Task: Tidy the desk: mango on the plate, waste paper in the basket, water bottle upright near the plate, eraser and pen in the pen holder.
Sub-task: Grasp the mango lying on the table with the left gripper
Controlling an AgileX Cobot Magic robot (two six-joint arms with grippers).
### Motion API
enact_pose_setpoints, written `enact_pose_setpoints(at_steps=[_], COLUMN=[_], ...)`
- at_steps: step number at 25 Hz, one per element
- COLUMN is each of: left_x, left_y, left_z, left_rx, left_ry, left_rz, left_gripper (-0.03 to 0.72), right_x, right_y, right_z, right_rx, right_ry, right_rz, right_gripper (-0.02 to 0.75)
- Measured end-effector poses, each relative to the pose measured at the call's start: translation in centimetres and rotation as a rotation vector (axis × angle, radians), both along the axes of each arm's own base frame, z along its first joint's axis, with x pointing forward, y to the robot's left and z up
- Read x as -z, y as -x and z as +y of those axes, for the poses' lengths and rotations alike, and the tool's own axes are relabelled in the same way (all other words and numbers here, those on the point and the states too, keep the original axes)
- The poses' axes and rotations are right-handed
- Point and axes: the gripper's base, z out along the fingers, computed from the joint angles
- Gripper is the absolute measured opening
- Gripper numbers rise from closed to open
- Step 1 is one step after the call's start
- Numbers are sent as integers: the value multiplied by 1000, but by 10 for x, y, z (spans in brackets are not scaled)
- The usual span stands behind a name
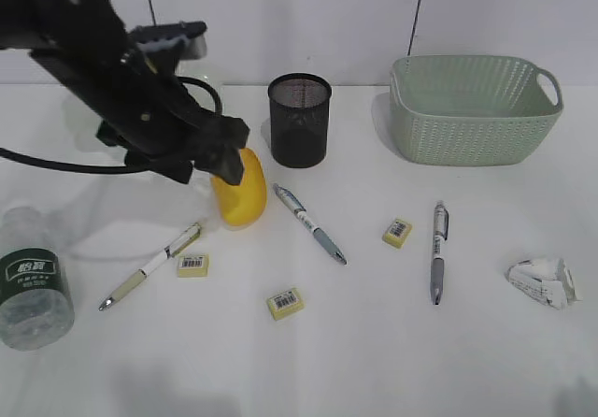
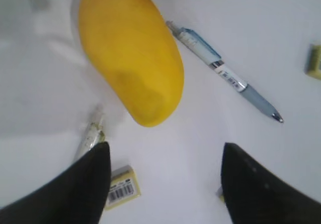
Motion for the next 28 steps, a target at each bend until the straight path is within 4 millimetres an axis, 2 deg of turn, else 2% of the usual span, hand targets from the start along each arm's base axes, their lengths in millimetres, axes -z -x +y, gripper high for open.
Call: enact_pose_setpoints(at_steps=[7,12,18,24,28], left_x=[25,39,60,76,77], left_y=[-32,-50,-50,-52,-56], left_z=[-19,-30,-31,-31,-33], left_rx=[-67,-137,-181,-207,-225], left_ry=[10,25,-22,-39,-10], left_rz=[53,97,205,242,201], left_gripper=[622,645,646,646,646], right_x=[0,0,0,0,0], right_y=[0,0,0,0,0], right_z=[0,0,0,0,0], right_rx=[0,0,0,0,0], right_ry=[0,0,0,0,0], right_rz=[0,0,0,0,0], right_gripper=[522,522,522,522,522])
